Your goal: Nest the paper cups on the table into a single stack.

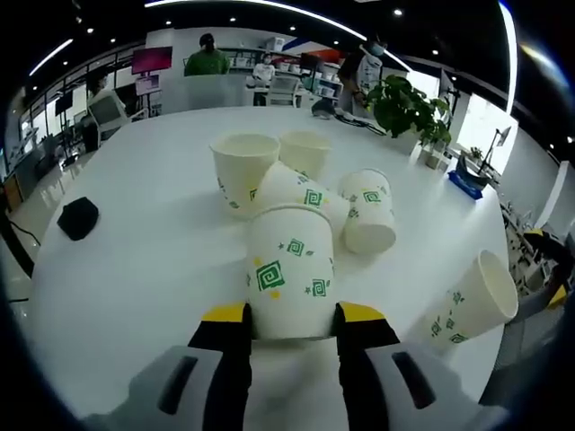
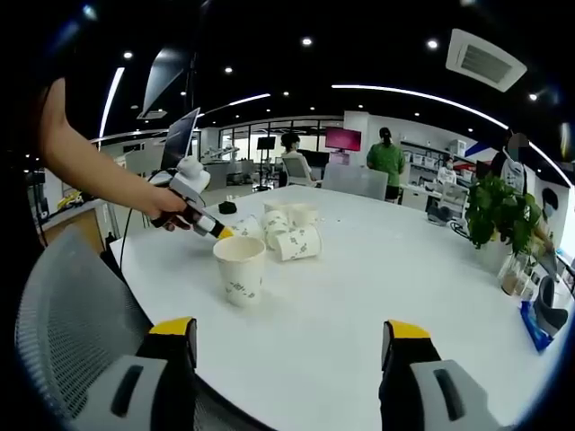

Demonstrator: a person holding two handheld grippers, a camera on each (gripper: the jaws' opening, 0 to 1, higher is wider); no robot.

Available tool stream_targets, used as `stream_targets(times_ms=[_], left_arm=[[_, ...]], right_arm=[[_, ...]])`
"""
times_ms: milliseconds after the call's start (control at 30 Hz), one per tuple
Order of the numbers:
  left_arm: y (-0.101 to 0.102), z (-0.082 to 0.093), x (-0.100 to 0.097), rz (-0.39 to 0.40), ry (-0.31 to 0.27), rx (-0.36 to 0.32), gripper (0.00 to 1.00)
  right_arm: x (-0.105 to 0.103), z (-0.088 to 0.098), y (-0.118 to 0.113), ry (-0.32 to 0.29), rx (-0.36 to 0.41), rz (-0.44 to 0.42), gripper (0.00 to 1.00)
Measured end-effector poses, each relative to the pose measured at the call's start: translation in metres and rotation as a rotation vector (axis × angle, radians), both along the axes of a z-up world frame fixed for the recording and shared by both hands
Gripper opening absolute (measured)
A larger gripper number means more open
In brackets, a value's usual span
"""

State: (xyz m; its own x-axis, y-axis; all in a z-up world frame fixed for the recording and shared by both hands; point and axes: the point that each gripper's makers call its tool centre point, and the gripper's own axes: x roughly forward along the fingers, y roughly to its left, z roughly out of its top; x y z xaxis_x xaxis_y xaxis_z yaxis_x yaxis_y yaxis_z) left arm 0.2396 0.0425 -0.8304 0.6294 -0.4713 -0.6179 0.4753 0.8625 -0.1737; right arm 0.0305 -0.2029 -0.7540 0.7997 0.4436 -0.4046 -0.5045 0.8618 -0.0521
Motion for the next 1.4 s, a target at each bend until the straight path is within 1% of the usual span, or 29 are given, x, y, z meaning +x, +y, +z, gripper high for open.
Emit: stream_targets(times_ms=[100,167,233,300,333,433,567,633,767,900,967,1033,1100,1133,1233,1267,1300,1333,1400], left_arm=[[0.001,0.004,-0.002,0.0,-0.012,-0.002,0.35],[0.002,0.009,-0.007,0.002,-0.019,-0.004,0.35],[0.0,0.01,-0.005,0.007,-0.029,-0.016,0.35],[0.0,0.017,-0.007,0.008,-0.037,-0.027,0.35],[0.0,0.022,-0.013,0.009,-0.039,-0.028,0.35],[-0.004,0.026,-0.016,-0.002,-0.048,-0.032,0.35],[-0.002,0.033,-0.019,-0.016,-0.063,-0.037,0.34],[-0.003,0.041,-0.024,-0.02,-0.068,-0.052,0.34],[-0.008,0.058,-0.033,-0.04,-0.096,-0.071,0.34],[-0.023,0.083,-0.049,-0.064,-0.125,-0.084,0.34],[-0.02,0.085,-0.048,-0.075,-0.139,-0.09,0.34],[-0.025,0.096,-0.053,-0.089,-0.158,-0.096,0.34],[-0.022,0.1,-0.051,-0.101,-0.174,-0.104,0.34],[-0.025,0.11,-0.054,-0.11,-0.186,-0.107,0.34],[-0.033,0.128,-0.064,-0.139,-0.212,-0.109,0.34],[-0.032,0.128,-0.063,-0.146,-0.219,-0.11,0.34],[-0.034,0.131,-0.065,-0.156,-0.222,-0.114,0.34],[-0.035,0.132,-0.066,-0.161,-0.222,-0.116,0.34],[-0.045,0.139,-0.074,-0.194,-0.229,-0.114,0.34]], right_arm=[[0.0,0.001,0.0,-0.005,-0.001,0.001,0.87],[0.0,0.001,0.0,-0.007,-0.002,0.003,0.87],[0.0,0.001,0.001,-0.008,-0.004,0.005,0.88],[0.0,0.001,0.002,-0.005,-0.004,0.011,0.89],[-0.001,0.001,0.002,-0.005,-0.003,0.015,0.89],[-0.001,0.002,0.004,-0.002,0.0,0.025,0.9],[-0.001,0.005,0.002,-0.004,-0.01,0.033,0.91],[0.001,0.009,0.0,-0.006,-0.002,0.026,0.9],[0.005,0.027,-0.004,-0.035,0.028,0.003,0.89],[0.01,0.044,-0.001,-0.061,0.036,0.015,0.88],[0.012,0.051,0.0,-0.068,0.042,0.021,0.87],[0.014,0.06,0.001,-0.078,0.053,0.029,0.86],[0.017,0.069,0.001,-0.085,0.063,0.036,0.84],[0.018,0.073,0.002,-0.087,0.067,0.04,0.84],[0.021,0.085,0.005,-0.096,0.087,0.051,0.81],[0.022,0.088,0.006,-0.1,0.092,0.055,0.8],[0.023,0.094,0.008,-0.104,0.107,0.06,0.79],[0.023,0.096,0.008,-0.106,0.114,0.061,0.77],[0.026,0.106,0.011,-0.117,0.143,0.067,0.76]])
